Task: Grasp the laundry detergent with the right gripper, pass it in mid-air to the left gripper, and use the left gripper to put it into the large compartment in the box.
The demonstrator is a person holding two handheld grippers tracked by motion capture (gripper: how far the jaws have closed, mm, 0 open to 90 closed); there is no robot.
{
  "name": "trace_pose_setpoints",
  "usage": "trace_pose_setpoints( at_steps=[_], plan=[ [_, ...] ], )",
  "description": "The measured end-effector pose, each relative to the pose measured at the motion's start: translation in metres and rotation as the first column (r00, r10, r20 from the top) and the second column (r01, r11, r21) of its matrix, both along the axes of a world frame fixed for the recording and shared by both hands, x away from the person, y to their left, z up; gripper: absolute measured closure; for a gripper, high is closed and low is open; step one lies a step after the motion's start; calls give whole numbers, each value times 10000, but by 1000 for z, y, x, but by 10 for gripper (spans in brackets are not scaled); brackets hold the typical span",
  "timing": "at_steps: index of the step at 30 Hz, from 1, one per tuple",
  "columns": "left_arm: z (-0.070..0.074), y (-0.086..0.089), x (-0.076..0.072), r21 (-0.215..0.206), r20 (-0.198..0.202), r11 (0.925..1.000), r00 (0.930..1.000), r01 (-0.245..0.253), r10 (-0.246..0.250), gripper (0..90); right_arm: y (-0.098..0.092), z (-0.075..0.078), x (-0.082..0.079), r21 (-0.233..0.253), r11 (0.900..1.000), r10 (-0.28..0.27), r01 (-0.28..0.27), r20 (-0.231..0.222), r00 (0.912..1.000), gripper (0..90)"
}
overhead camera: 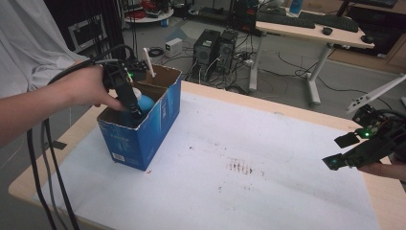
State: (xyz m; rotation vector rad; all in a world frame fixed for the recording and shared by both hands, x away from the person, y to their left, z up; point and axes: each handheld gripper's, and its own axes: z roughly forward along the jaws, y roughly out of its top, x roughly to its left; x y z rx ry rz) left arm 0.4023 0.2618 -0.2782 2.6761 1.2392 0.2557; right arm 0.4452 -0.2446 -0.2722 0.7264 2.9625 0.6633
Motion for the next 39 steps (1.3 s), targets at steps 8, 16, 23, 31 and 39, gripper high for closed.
trace_pose_setpoints(
  at_steps=[8,16,23,31,39],
  plan=[
    [0,-1,0,52,-44,10000,10000,3,-3,377,0,0,0,15,10000,1,-1,8,10000,132],
    [0,-1,0,91,-72,10000,10000,25,-24,377,-1,0,0,5,10000,7,-7,7,10000,132],
    [1,-2,0,165,-158,9998,9998,75,-73,359,-1,0,-1,9,10000,12,-12,13,10000,132],
    [3,-5,-2,564,-69,9973,9989,466,-463,304,-1,0,-1,10,10000,58,-58,27,10000,132],
    [14,-7,-4,792,63,9945,9976,679,-686,227,-1,1,-3,17,10000,47,-47,23,10000,132]
  ],
)
